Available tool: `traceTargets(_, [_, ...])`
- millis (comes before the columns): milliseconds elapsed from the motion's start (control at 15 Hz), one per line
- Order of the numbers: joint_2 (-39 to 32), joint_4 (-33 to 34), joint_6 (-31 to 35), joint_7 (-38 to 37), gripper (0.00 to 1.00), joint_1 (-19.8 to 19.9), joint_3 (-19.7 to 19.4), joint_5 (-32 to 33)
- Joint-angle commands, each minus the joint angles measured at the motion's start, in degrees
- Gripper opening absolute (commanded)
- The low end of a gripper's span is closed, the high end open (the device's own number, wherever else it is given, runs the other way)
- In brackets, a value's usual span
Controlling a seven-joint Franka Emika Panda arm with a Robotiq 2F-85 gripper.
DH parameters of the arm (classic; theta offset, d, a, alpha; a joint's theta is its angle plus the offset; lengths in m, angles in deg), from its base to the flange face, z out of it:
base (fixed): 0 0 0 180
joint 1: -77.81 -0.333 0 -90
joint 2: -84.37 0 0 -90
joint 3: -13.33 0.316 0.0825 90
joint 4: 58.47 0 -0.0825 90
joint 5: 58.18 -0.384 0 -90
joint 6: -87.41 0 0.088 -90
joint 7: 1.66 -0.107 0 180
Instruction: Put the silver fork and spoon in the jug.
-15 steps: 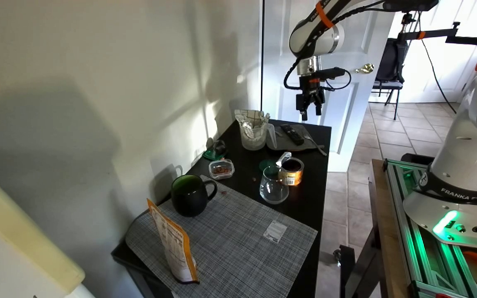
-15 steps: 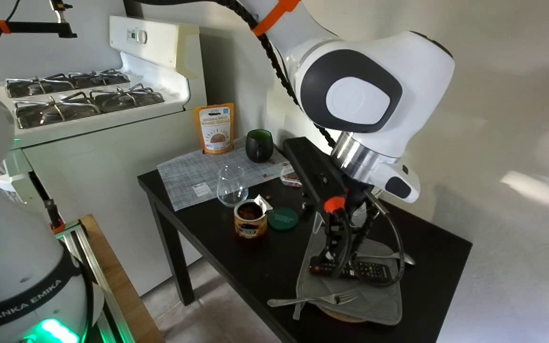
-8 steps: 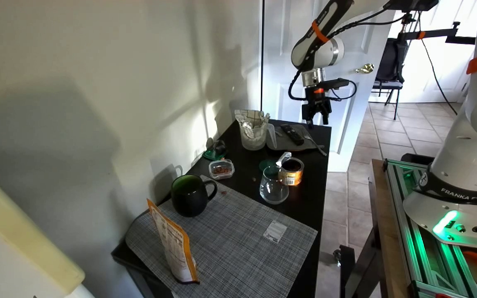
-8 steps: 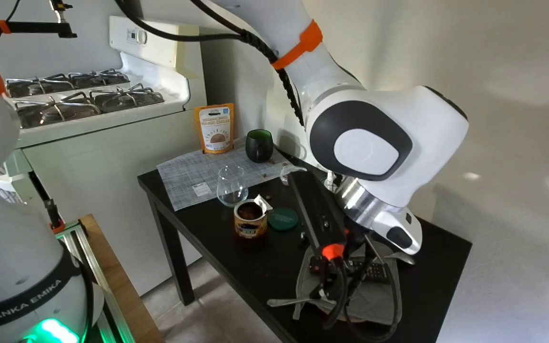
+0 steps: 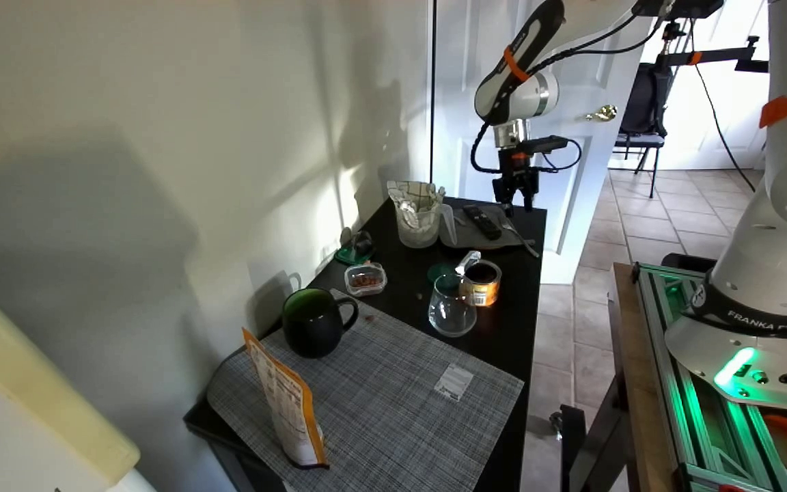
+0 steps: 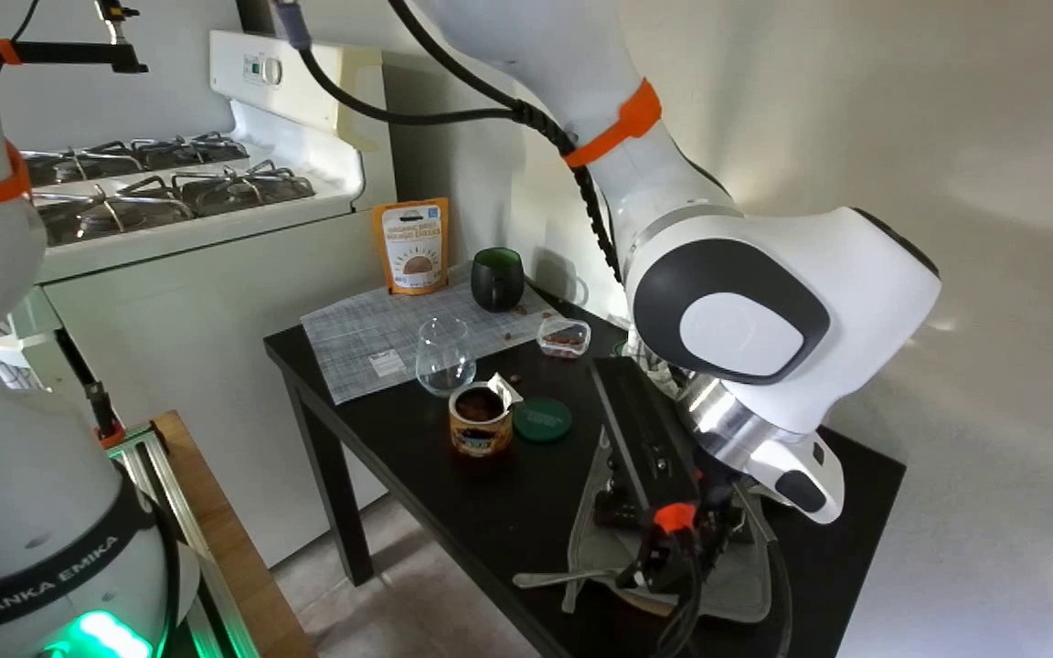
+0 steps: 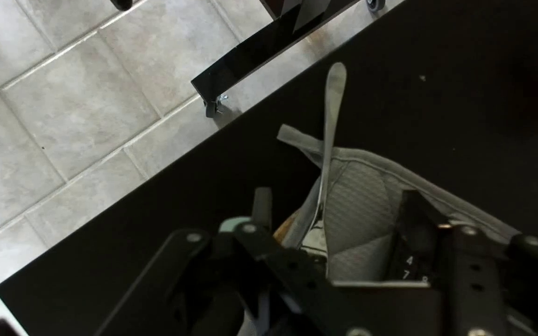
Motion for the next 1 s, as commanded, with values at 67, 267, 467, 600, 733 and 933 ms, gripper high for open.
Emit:
traceTargets(67, [-5.11,4.44,0.44,-0.54,0.64,0.98,1.84,-0.71])
traceTargets(267, [-7.07,5.64,0.32,-1.02,0.51,0.94,2.35,-0.06])
traceTargets(467, [-9.16,6.75,0.21,-1.21,0.39,1.22,2.63,0.07])
traceTargets(600, [-10.36,7.44,-0.14,-1.15,0.36,1.51,2.69,0.13])
traceTargets(733, [-11.23,7.87,-0.18,-0.99,0.39,1.88,2.78,0.02])
traceTargets(933, [-11.47,8.12,-0.17,-1.05,0.10,2.00,2.88,0.06])
